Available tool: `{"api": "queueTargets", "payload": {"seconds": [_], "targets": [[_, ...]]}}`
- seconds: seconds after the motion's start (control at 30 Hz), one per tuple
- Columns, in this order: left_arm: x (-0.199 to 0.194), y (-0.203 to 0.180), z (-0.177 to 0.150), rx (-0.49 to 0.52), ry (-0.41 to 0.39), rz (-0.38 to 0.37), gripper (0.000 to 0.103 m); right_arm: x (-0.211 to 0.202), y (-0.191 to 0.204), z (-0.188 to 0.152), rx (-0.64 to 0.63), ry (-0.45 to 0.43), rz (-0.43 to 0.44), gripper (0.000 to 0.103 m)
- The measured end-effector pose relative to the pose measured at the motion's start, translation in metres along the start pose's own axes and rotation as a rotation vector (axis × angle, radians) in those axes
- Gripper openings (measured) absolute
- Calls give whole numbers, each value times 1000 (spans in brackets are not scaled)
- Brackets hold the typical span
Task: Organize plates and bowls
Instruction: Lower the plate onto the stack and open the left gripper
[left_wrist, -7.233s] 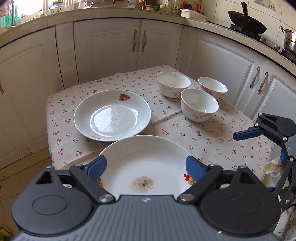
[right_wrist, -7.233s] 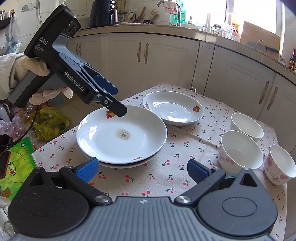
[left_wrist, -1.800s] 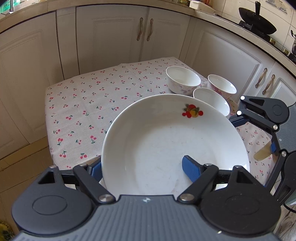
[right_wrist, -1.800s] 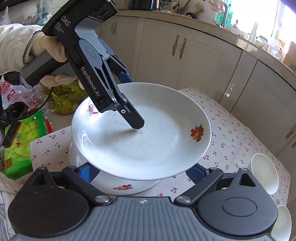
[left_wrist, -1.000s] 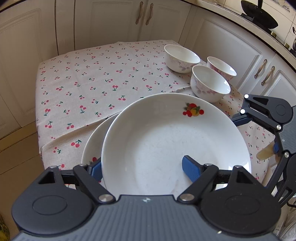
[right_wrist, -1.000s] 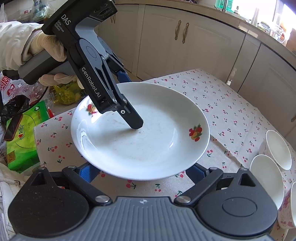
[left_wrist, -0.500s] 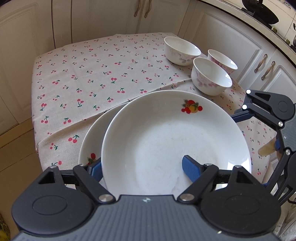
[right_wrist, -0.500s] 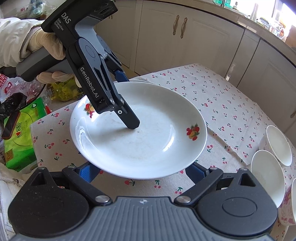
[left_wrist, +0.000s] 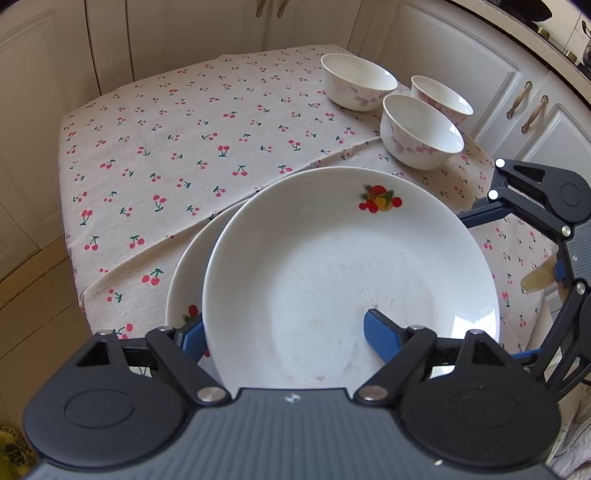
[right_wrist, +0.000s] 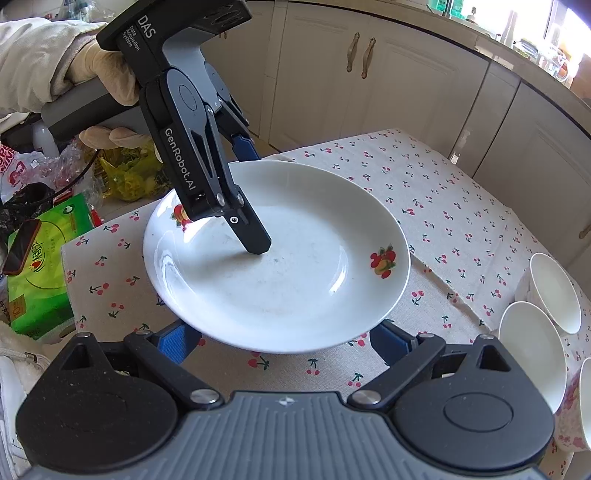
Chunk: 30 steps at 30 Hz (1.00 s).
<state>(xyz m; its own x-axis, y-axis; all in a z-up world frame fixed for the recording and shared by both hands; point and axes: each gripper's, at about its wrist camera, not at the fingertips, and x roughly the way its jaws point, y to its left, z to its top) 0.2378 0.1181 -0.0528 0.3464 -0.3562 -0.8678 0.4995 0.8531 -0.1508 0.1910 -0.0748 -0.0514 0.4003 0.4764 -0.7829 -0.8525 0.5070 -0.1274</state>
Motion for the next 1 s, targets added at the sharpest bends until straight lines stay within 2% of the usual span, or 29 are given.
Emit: {"api": "queueTargets", "payload": {"seconds": [0.4,1.0], "targets": [[-3,1,-1,3,20,6,85,-2,1,0,-17,-5,-3,100],[-13,8,-8,-51,-8,-25,85,0,3,2,-37,3,-16,100]]}}
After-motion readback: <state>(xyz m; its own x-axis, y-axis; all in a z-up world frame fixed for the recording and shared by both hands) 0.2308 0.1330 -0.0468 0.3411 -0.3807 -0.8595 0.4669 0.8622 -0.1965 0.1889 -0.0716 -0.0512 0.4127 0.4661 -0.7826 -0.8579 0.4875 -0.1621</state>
